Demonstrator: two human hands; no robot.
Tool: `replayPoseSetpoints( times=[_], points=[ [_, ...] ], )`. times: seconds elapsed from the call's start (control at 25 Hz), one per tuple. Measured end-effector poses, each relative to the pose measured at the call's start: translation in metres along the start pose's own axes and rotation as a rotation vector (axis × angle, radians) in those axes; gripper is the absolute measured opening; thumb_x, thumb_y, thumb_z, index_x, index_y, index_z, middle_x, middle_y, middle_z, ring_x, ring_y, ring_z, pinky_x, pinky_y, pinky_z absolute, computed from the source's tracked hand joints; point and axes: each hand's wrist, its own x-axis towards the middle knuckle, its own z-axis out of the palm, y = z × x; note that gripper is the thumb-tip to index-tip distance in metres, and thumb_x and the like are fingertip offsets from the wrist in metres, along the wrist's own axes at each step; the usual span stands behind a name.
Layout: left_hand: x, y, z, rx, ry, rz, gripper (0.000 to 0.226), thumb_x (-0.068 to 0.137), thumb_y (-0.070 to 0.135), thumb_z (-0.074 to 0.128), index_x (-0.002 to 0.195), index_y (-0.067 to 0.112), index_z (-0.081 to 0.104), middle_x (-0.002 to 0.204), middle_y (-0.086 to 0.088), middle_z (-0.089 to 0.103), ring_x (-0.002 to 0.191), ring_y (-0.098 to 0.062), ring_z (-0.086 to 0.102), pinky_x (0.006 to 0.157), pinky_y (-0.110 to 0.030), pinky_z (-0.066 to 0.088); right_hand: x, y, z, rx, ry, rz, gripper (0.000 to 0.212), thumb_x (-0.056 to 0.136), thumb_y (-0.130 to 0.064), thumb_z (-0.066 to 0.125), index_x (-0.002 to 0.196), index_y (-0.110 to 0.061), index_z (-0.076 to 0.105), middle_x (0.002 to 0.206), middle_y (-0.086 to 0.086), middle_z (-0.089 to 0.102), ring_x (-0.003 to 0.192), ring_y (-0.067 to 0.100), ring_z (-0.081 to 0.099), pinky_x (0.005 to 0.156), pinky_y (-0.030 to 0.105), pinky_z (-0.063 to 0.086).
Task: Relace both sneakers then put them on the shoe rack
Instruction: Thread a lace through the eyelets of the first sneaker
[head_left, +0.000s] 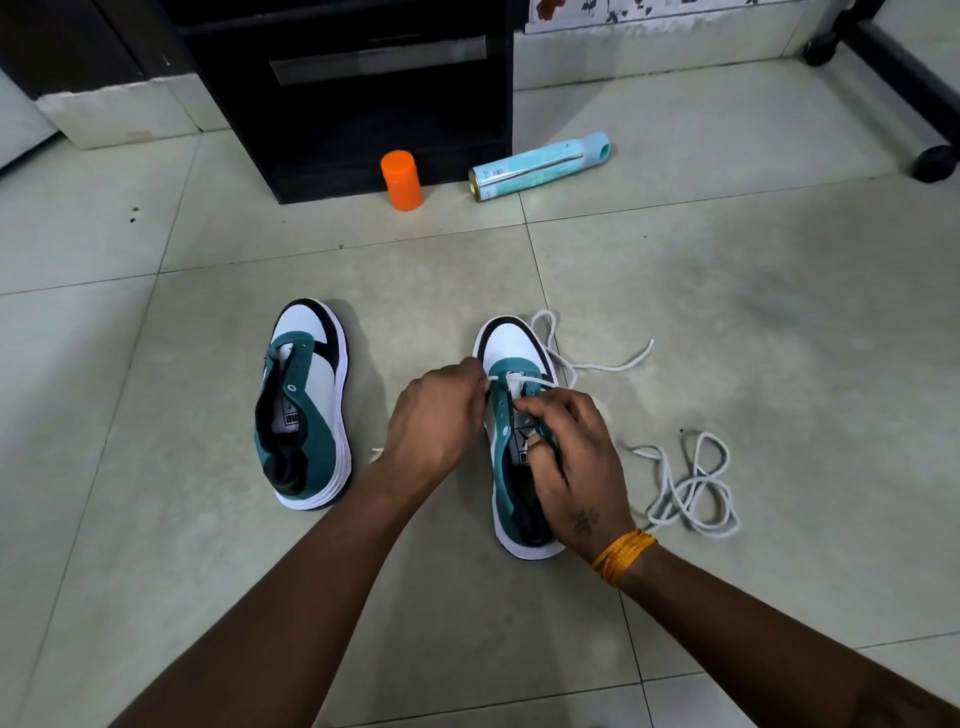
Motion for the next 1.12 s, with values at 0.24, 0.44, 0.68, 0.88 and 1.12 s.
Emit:
replayPoseSetpoints(
  times=[0.24,0.44,0.68,0.88,1.12],
  points=[
    [-0.010,-0.028,-0.007,0.326,-0.363,-0.354,0.006,0.090,0.014,0.057,0.095,0.013,0.060,0.108,-0.013,0.069,0.098,-0.034,0.068,0.074,-0.032,0.046,-0.001,0.001,0.000,0.009,0.005,-0.008,0.044,0.088,-0.025,0.045,0.127,-0.028,0.065,0.126,-0.007,0.052,0.117,0.015,0.056,0.093,0.040,0.053],
    [-0.006,0.002,-0.009,0.132,-0.056,-0.061,0.021,0.100,0.029,0.052,0.118,0.020,0.059,0.086,-0.013,0.071,0.077,-0.042,0.066,0.061,-0.039,0.047,-0.002,0.002,0.001,0.004,0.006,-0.013,0.044,0.088,-0.024,0.045,0.127,-0.028,0.065,0.127,-0.007,0.052,0.117,0.014,0.056,0.093,0.040,0.053],
    [-0.010,-0.023,0.004,0.221,-0.202,-0.252,0.011,0.087,0.019,0.058,0.083,0.014,0.067,0.081,-0.013,0.071,0.076,-0.038,0.067,0.064,-0.033,0.046,-0.002,0.003,0.000,0.014,0.010,-0.023,0.043,0.090,-0.020,0.045,0.129,-0.029,0.062,0.127,-0.009,0.051,0.118,0.013,0.055,0.094,0.040,0.053],
    [-0.016,-0.020,0.008,0.060,-0.039,-0.239,0.017,0.093,0.028,0.057,0.098,0.014,0.065,0.078,-0.012,0.071,0.076,-0.039,0.067,0.062,-0.036,0.041,0.004,0.003,0.000,0.008,0.003,-0.051,0.043,0.092,-0.019,0.045,0.131,-0.025,0.061,0.127,-0.006,0.052,0.117,0.014,0.056,0.094,0.038,0.052],
    [-0.020,0.035,-0.008,-0.389,0.225,-0.453,0.034,0.099,0.038,0.060,0.122,0.022,0.043,0.065,0.004,0.065,0.068,-0.025,0.065,0.064,-0.039,0.046,0.022,0.006,-0.003,0.017,-0.033,-0.120,0.043,0.092,-0.014,0.046,0.131,-0.020,0.060,0.128,-0.004,0.053,0.117,0.014,0.056,0.096,0.036,0.051]
  ],
)
